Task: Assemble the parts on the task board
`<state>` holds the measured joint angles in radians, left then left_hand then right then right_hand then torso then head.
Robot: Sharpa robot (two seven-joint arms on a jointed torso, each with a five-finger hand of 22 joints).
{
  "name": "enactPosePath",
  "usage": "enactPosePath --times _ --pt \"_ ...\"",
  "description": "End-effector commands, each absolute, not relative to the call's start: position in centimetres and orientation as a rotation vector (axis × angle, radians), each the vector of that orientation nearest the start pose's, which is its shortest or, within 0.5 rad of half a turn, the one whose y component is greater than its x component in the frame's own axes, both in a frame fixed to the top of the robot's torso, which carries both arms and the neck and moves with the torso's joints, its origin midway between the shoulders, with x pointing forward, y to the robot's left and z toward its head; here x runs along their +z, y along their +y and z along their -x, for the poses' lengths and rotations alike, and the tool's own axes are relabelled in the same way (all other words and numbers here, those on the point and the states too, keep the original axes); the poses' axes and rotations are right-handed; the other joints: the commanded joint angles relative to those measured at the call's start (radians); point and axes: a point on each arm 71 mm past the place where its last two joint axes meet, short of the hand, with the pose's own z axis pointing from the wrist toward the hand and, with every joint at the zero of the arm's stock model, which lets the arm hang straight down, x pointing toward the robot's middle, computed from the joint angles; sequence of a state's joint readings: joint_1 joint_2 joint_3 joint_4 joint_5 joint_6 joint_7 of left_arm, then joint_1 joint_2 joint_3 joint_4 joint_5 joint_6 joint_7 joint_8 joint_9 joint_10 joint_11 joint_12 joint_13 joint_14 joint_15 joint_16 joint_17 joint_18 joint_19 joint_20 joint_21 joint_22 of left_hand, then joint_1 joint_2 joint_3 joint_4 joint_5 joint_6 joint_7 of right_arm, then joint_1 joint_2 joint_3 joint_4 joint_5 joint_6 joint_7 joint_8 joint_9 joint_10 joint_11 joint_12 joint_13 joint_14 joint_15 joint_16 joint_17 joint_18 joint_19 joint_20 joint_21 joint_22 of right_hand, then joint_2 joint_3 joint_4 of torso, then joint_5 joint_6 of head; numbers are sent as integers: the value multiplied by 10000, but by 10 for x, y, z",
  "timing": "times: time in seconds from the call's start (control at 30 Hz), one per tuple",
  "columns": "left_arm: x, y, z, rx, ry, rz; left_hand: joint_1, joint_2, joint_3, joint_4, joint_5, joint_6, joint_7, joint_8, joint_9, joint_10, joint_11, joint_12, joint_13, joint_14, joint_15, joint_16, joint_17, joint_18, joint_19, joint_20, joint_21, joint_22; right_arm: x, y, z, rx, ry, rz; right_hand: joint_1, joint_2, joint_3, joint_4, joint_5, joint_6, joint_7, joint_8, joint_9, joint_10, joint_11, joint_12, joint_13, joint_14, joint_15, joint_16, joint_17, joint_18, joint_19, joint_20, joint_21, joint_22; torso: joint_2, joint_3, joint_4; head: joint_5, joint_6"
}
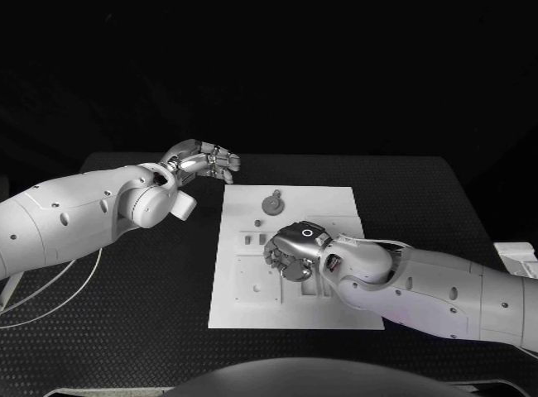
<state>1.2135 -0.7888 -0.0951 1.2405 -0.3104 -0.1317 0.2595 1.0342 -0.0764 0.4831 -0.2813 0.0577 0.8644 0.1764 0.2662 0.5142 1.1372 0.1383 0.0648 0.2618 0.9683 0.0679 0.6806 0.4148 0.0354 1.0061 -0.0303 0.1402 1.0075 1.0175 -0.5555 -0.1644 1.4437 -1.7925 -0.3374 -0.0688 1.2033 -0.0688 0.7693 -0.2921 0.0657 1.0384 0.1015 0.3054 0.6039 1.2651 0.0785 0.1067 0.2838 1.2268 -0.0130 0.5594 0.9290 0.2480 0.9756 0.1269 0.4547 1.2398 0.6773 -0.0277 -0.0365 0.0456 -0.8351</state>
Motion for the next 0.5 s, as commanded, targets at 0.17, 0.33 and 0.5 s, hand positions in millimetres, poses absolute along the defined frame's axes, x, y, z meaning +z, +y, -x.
enactPosePath --times 0.17,0.33,0.5 --pt "-211 257 -527 -12979 16702 8553 43 38 -47 2 -51 -20 42 66 -15 -14 -40 56 -18 52 0 -46 20 154 96 6 -70 -12 -306 -65 -407 7895 17177 6442 13 -18 28 16 26 53 47 45 13 61 19 9 11 5 -97 31 11 138 72 -13 37 13 2 1 3 3 -26" --pt "-211 257 -527 -12988 16713 8551 42 39 -48 3 -50 -20 42 67 -16 -14 -40 55 -19 53 0 -51 26 153 97 5 -73 -14 -307 -64 -406 7937 17179 6478 9 -16 28 15 26 51 48 44 15 59 20 6 11 4 -97 30 12 138 72 -13 34 15 2 -1 4 18 -52" --pt "-211 257 -527 -12991 16713 8549 41 39 -50 4 -50 -21 43 67 -17 -14 -39 54 -20 54 0 -58 33 152 98 5 -76 -16 -308 -63 -404 7977 17201 6482 5 -13 29 13 26 49 48 42 18 58 20 3 12 5 -97 28 13 138 72 -14 31 16 -2 -3 2 23 -58"
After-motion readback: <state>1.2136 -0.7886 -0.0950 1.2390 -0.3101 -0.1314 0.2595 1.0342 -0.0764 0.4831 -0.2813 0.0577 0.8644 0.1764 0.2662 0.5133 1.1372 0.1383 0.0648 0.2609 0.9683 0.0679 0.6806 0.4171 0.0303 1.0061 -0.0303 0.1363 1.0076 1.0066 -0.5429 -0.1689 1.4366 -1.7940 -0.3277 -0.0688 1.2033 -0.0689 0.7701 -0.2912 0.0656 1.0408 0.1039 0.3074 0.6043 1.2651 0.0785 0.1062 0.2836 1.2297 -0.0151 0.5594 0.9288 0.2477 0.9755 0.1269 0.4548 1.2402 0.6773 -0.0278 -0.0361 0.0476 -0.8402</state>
